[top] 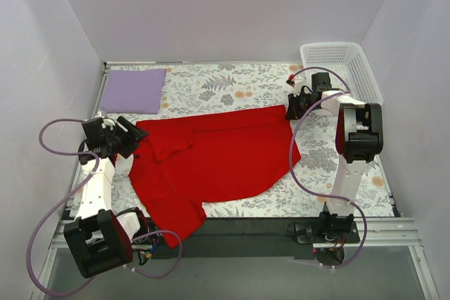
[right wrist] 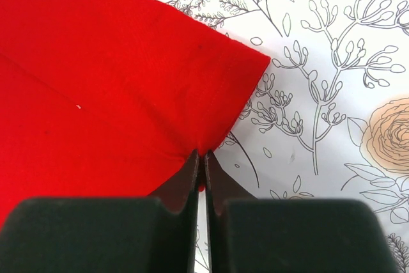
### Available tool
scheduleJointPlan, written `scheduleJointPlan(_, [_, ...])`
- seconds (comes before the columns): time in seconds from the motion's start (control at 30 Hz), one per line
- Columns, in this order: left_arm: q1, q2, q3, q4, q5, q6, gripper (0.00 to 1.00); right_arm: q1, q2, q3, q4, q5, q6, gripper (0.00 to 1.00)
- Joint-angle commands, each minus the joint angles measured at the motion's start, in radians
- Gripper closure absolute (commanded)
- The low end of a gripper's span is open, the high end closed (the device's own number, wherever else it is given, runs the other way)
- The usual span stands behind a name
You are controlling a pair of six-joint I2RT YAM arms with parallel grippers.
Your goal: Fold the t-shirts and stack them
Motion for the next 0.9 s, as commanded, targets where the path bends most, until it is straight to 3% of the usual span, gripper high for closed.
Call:
scheduleJointPlan(0.0, [0.007, 0.017, 0.037, 0.095, -0.073, -0.009, 0.39, -0.017, 0.019, 0.008, -0.025, 0.063, -0.016, 0.91])
scheduleJointPlan(0.27, [0.02, 0.246, 0.117, 0.204, -0.12, 0.003, 0.42, -0.015, -0.051, -0.008, -0.03, 0.069, -0.042, 0.72])
scheduleJointPlan(0.6, [0.02, 0.232, 0.091, 0.233, -0.139, 0.094, 0.4, 0.017, -0.151, -0.055, -0.066, 0.052, -0.114, 0.52])
scheduleJointPlan(0.87, [0.02, 0.333, 0.129, 0.269, -0.105, 0.089, 0.39, 0.095, -0.249, -0.123, -0.138, -0.021, -0.258, 0.44])
